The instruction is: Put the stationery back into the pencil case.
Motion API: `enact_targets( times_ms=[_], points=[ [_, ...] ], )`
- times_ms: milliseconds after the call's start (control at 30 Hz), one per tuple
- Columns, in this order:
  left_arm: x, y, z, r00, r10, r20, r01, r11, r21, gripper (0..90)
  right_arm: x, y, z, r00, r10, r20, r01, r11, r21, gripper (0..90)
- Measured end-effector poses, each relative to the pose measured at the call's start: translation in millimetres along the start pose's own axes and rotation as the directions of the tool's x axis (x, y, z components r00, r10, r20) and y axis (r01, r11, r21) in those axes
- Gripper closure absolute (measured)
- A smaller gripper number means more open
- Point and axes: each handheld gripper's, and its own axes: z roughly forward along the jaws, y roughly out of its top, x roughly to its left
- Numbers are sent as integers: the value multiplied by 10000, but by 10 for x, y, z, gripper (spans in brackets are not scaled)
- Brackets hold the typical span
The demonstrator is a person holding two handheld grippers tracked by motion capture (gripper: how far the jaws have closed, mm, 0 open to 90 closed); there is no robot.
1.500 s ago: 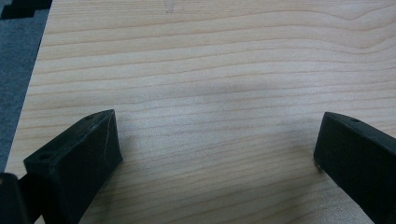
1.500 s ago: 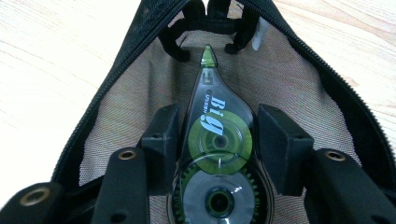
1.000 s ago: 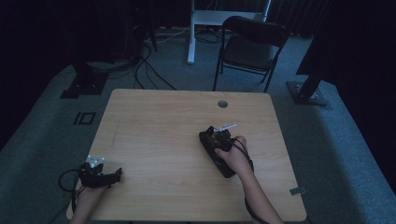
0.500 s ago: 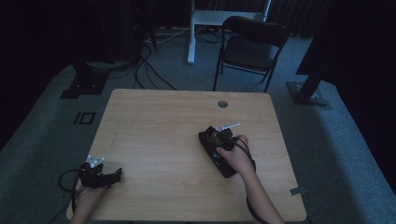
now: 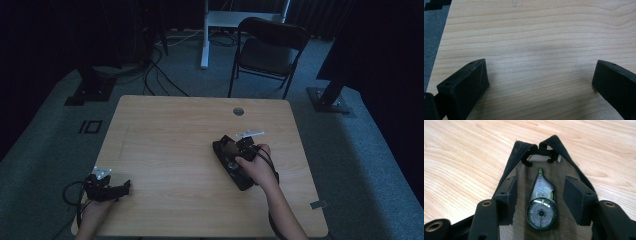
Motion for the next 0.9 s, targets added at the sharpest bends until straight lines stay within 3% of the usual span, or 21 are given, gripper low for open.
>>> enact_targets(
  times_ms=[467,900],
  points=[
    [0,0,0,10000,-1,0,1,10000,0,6,-93,-63,-250,9999,63,-119,-71,9977,-675,420],
    [0,0,0,10000,-2,-1,2,10000,1,6,-246,-176,-459,9998,164,82,-151,9913,-1305,392]
  ],
)
